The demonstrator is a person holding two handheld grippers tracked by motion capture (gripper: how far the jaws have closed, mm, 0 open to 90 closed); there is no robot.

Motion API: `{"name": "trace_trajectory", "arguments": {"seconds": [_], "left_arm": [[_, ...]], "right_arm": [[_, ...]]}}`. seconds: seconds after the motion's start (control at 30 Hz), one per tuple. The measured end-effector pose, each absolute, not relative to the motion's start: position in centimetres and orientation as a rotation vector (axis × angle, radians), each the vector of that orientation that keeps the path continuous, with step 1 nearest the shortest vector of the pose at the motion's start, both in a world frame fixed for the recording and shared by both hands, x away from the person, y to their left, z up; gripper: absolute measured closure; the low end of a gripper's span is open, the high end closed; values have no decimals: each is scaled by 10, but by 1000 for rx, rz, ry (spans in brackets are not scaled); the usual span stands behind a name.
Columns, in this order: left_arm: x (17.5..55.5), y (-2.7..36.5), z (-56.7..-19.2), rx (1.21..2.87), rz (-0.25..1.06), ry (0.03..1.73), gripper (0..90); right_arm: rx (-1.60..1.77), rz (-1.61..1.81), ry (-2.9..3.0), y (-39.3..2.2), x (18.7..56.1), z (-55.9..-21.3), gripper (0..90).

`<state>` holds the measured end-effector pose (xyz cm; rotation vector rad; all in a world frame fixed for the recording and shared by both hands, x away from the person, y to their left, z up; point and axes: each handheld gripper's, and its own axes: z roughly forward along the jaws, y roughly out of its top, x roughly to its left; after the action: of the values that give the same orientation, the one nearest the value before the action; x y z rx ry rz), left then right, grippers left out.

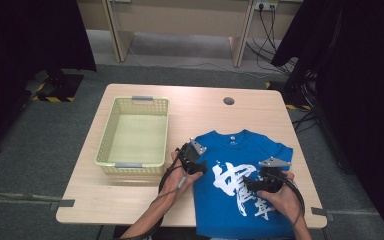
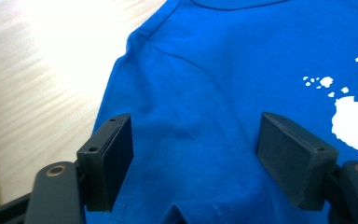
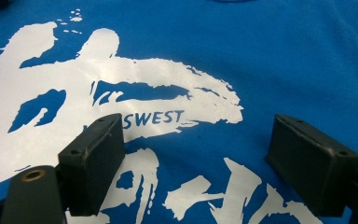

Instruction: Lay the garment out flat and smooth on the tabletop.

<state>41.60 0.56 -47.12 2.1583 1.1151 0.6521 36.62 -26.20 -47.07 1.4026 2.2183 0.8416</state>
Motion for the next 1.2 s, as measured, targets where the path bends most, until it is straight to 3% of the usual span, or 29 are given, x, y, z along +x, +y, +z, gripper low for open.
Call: {"name": "trace_trajectory", "arguments": {"seconds": [0.3,0.67,1.2], "left_arm": [[419,8,-469,2130,619,1131,254],[377,-2,-464,2063,447,1030,189],[348,0,-471,2081,364,949,181]], "right_arm": [[1407,844,2207,-260,373,-471,181],[1418,840,2195,-259,372,-471,182],[1420,856,2178,-259,369,-472,186]]}}
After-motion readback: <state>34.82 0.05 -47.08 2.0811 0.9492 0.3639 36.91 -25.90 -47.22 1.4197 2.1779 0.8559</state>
